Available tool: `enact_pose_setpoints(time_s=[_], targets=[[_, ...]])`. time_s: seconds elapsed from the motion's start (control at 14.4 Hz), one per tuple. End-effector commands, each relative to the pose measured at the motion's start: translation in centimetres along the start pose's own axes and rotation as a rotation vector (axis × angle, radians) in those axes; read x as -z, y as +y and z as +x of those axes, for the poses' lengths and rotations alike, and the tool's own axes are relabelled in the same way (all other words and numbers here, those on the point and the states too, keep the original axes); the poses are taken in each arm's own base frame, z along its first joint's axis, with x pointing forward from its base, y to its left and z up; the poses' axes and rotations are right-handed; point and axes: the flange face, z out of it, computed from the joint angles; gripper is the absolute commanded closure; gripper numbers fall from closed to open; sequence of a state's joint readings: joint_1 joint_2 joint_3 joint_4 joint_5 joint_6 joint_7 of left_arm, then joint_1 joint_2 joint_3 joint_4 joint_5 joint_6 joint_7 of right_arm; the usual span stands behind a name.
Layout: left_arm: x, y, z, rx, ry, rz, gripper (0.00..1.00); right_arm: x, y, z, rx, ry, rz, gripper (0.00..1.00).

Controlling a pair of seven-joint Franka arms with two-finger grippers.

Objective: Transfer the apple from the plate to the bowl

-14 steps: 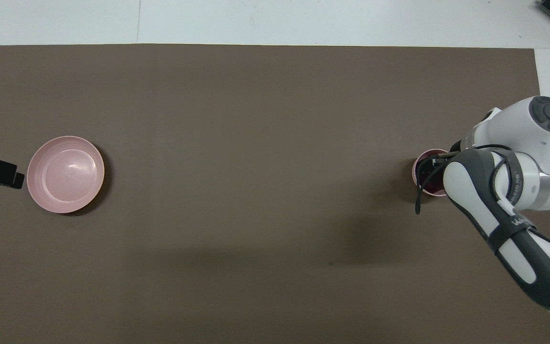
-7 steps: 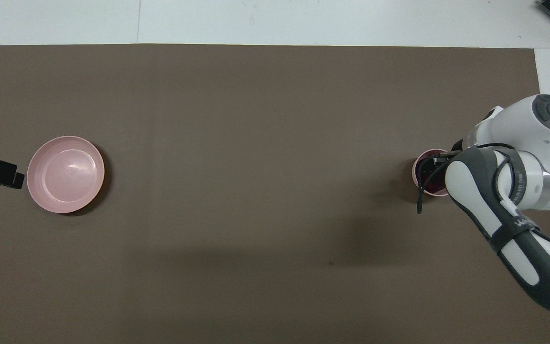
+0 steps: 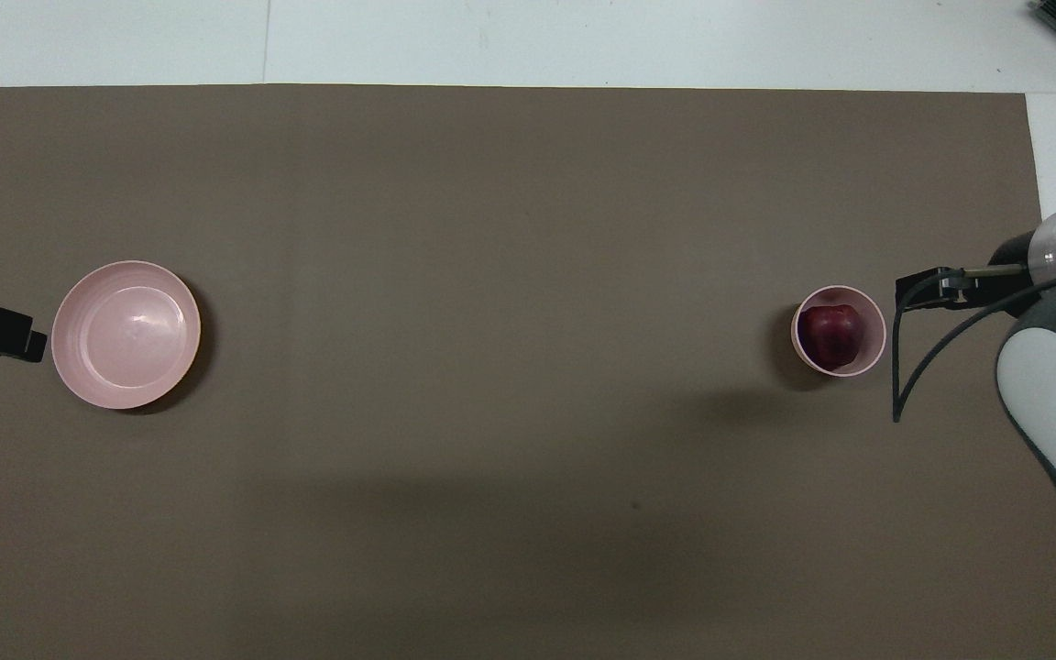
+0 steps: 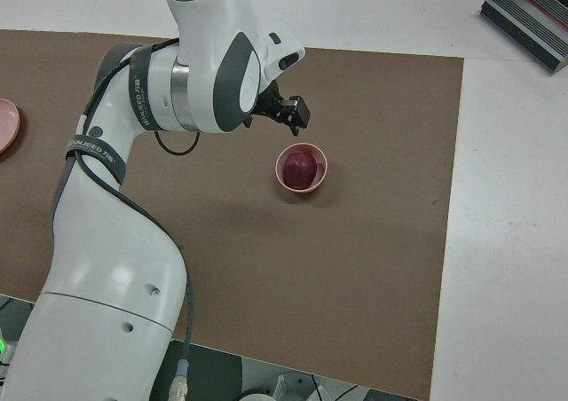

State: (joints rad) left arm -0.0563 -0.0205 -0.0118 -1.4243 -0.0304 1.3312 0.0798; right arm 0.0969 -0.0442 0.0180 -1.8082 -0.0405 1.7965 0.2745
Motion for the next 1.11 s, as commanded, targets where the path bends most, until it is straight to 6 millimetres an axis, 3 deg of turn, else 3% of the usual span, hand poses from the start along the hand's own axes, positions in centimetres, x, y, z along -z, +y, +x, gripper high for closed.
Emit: enact_pose_setpoints(time_s=[0.0, 0.21, 0.35, 0.49, 0.56, 0.83, 1.04], targets=[[0.3, -0.1, -0.4, -0.012, -0.004, 0.012, 0.00, 1.8, -0.6, -0.9, -0.016, 0.025, -0.022, 0.00], [0.3, -0.2, -0.4, -0.014, -0.007, 0.011, 0.00, 7.1, 1.6, -0.7, 0.026, 0.045, -0.018, 0.00], [0.3, -0.3, -0.5, -0.012, -0.005, 0.011, 0.00, 10.8, 4.2, -0.9, 0.045, 0.036, -0.022, 0.00], [0.3, -0.3, -0.5, -0.010, -0.008, 0.011, 0.00, 13.4, 5.8, -1.6, 0.083, 0.016, -0.026, 0.00], [0.3, -0.3, -0.5, -0.011, -0.005, 0.011, 0.00, 14.3, 6.7, -2.1, 0.086, -0.009, -0.034, 0.00], [0.3, -0.2, -0.5, -0.012, -0.010, 0.011, 0.00, 16.8, 7.4, -3.5, 0.077, 0.019, -0.039, 0.00], [0.2, -0.3, -0.5, -0.010, -0.011, 0.011, 0.00, 16.4, 8.1, -3.4, 0.068, 0.014, -0.032, 0.00]])
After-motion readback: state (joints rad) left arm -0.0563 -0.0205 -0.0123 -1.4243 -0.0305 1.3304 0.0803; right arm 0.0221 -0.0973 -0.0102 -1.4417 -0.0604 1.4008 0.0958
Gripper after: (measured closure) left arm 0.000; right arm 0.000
